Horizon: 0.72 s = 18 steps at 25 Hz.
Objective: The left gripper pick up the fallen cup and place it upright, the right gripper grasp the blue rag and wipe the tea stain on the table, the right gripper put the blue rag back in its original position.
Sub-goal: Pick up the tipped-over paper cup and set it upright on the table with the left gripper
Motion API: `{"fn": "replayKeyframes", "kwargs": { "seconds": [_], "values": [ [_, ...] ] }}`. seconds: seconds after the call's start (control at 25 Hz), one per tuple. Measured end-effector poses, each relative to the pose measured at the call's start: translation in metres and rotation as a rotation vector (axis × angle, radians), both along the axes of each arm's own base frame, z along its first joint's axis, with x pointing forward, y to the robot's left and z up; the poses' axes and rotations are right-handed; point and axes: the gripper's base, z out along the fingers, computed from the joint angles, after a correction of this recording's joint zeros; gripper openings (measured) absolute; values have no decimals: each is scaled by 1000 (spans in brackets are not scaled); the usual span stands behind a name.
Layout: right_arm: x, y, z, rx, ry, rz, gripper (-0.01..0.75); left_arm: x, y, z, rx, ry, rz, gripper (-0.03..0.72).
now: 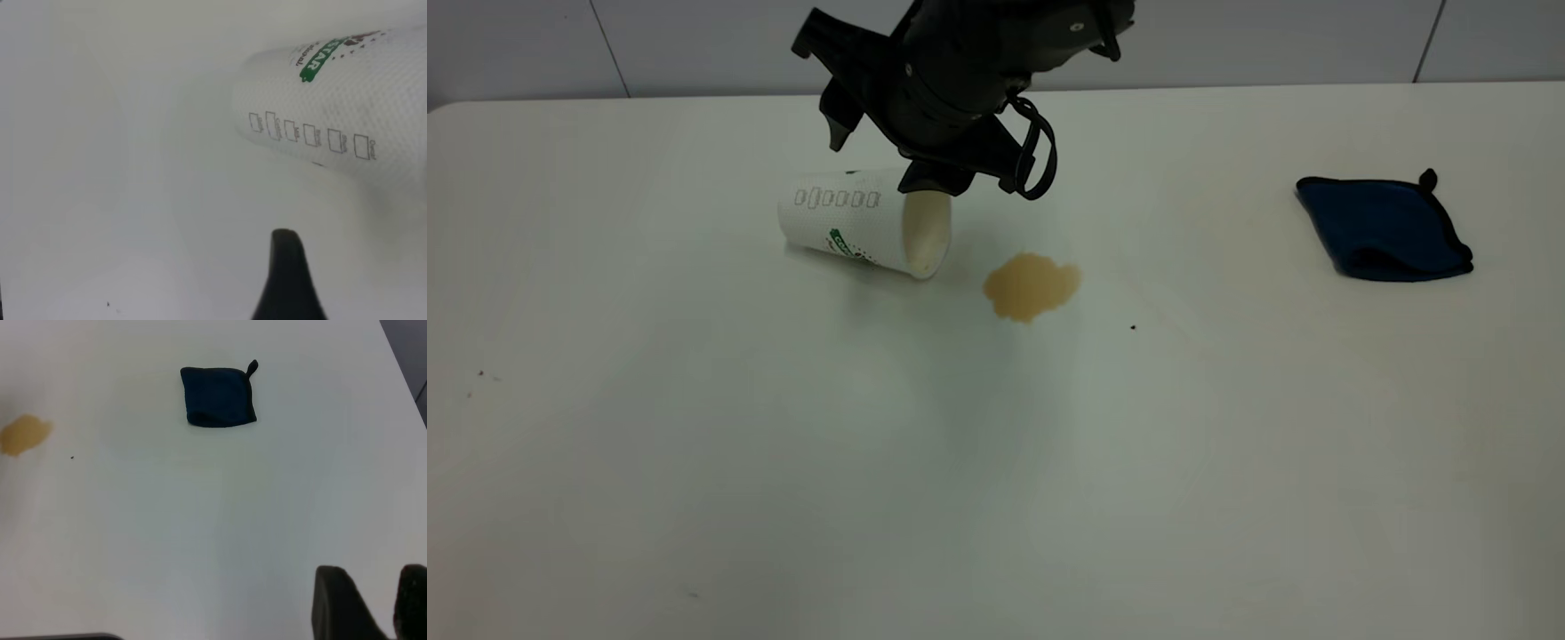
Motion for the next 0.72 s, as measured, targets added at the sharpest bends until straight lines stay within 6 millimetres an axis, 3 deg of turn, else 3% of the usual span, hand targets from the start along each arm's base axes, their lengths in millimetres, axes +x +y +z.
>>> {"fn": "replayKeyframes", "kwargs": {
  "seconds": [0.08,0.16,0.44,0.72],
  "values": [
    [0,0,0,0,0,0,240,4,-4,-2,-6,7,-8,673],
    [0,0,0,0,0,0,240,8,-8,-5,-8,8,-16,714],
    [0,0,0,0,0,0,240,22,-17,-27,25,11,-2,708],
    [0,0,0,0,0,0,240,36,-11,-56,51,18,48,698]
  ]
}}
